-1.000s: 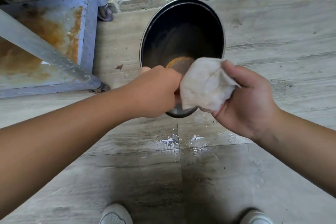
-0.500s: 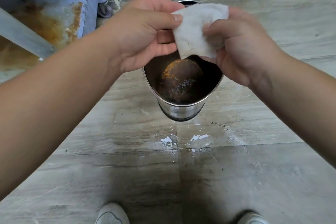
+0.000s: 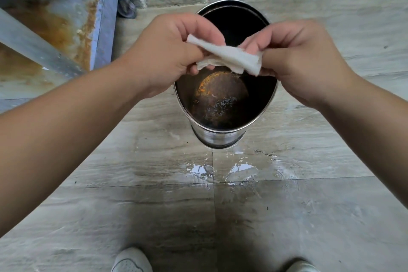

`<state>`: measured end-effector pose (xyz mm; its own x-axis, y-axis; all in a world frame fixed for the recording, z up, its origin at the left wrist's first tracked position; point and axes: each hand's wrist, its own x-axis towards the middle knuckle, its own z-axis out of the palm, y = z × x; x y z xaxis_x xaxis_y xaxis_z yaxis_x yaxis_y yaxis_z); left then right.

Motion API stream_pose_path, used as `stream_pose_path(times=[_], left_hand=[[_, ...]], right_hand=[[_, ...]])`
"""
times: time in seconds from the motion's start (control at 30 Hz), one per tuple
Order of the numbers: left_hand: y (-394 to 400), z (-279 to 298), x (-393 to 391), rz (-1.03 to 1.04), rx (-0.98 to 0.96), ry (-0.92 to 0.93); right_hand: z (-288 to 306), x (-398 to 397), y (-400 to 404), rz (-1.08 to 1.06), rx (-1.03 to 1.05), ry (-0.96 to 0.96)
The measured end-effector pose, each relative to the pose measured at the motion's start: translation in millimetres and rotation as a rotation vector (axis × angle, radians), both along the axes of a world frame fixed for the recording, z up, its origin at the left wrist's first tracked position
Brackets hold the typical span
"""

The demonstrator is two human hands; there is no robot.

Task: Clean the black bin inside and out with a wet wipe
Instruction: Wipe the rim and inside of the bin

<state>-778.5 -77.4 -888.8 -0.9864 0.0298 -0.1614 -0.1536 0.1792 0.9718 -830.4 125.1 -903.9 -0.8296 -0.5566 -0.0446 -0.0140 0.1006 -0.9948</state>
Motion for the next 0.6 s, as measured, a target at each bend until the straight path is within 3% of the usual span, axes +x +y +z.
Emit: stream_pose_path(times=[0.1,0.17,0.23,0.33,0.47,0.6], left_hand=[[-9.5,-0.6,4.5,-0.037,0.200,-0.039],[-12.3,-3.0,6.0,-0.071,0.229,-0.084],[-11.7,-5.5,7.4,-0.101,0.054,-0.063],[-12.3,-12.8,10.2,-0.193,-0.249,-0.002],[-13.1,-17.5,24.6,-0.379,-0.716,0.316],[-8.1,-41.2,47.6,-0.378,-0.705,0.470]], right_hand=[[-0.2,1.8,3.5,0.025,-0.114,-0.139],[-4.2,2.7,3.3,-0.006,-0.003,-0.063],[-7.7,4.6,0.5,-0.009,0.159,0.093],[-8.9,5.5,-0.7,0.040,0.243,0.131],[-13.5,18.8,1.8,0.014,0.346,0.309],[-27.9,48.3,2.5,-0.061,0.243,0.397]])
